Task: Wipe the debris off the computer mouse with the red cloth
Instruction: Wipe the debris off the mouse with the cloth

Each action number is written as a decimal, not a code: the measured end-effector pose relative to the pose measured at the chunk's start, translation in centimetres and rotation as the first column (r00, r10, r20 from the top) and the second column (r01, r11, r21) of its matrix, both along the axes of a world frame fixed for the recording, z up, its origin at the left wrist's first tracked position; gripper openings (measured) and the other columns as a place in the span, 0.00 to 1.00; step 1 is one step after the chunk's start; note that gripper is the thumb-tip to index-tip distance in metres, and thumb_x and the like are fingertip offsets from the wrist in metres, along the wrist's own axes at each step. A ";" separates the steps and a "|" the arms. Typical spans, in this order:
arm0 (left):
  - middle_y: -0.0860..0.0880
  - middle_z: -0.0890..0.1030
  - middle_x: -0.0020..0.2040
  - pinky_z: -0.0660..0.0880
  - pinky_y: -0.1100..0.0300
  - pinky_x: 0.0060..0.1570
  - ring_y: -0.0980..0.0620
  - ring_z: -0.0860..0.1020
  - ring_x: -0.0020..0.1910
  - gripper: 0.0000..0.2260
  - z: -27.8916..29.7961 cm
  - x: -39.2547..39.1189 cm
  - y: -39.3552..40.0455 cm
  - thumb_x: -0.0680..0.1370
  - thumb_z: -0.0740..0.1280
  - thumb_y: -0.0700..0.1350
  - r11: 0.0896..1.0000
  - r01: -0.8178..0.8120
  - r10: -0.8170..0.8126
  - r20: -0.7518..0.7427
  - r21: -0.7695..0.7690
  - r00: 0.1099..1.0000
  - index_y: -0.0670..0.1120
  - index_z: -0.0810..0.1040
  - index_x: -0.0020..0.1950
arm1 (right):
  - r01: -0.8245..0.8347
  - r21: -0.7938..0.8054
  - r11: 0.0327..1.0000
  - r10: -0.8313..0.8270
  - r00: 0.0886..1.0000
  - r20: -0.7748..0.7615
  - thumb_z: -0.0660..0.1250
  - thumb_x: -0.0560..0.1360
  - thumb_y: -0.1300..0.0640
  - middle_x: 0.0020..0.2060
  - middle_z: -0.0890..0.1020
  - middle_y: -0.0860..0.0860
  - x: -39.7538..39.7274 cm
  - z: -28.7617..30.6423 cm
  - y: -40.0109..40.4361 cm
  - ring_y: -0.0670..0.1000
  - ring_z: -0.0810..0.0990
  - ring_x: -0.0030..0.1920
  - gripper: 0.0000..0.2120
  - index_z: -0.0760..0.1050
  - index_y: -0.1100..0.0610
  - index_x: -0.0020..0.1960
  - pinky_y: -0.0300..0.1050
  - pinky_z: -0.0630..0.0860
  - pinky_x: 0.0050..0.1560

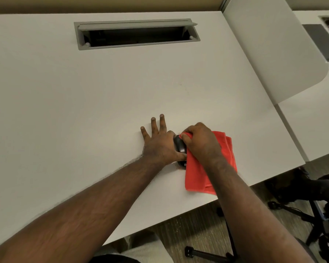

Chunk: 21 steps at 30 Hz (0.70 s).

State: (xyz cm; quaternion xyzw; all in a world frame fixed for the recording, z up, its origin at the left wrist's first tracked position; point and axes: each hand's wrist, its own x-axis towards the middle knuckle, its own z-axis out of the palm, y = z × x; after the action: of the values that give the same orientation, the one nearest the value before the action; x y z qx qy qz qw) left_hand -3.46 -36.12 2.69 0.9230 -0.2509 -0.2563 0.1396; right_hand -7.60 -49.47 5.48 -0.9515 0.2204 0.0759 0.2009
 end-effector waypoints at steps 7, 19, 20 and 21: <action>0.44 0.37 0.81 0.39 0.31 0.72 0.40 0.34 0.78 0.34 -0.3 0.1 0.0 0.67 0.69 0.70 1.000 -0.017 0.017 0.036 -0.010 0.999 0.52 0.75 0.66 | -0.074 -0.045 0.996 0.063 0.978 -0.201 0.65 0.75 0.51 0.54 0.77 0.53 2.7 0.8 0.9 0.52 0.79 0.52 0.12 0.82 0.54 0.53 0.50 0.79 0.52; 0.42 0.36 0.80 0.39 0.30 0.71 0.38 0.34 0.78 0.39 -0.4 0.1 -0.1 0.65 0.68 0.74 1.000 -0.007 0.004 0.098 0.026 0.995 0.50 0.75 0.67 | -0.114 -0.127 0.985 0.083 0.971 -0.224 0.65 0.75 0.47 0.54 0.76 0.51 2.5 0.8 1.4 0.52 0.79 0.51 0.11 0.81 0.50 0.53 0.53 0.81 0.48; 0.42 0.36 0.80 0.38 0.30 0.71 0.38 0.34 0.78 0.39 -0.3 0.1 -0.1 0.65 0.68 0.74 1.000 -0.005 0.002 0.097 0.030 0.995 0.50 0.75 0.67 | -0.118 -0.140 0.983 0.085 0.972 -0.218 0.64 0.76 0.47 0.55 0.75 0.52 2.4 0.8 1.5 0.53 0.79 0.52 0.12 0.81 0.50 0.54 0.53 0.81 0.49; 0.42 0.36 0.80 0.38 0.30 0.71 0.38 0.34 0.78 0.39 -0.3 0.0 -0.2 0.65 0.69 0.74 0.999 -0.004 0.001 0.097 0.033 0.995 0.50 0.75 0.67 | -0.128 -0.143 0.982 0.095 0.972 -0.214 0.64 0.76 0.47 0.55 0.75 0.52 2.4 0.7 1.6 0.53 0.78 0.53 0.12 0.80 0.50 0.55 0.54 0.81 0.49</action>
State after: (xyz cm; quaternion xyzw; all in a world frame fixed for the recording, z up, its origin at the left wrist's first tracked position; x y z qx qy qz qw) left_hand -3.42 -36.28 2.37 0.9368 -0.2521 -0.2152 0.1122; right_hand -5.24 -47.91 6.19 -0.9621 0.1914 0.1681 0.0975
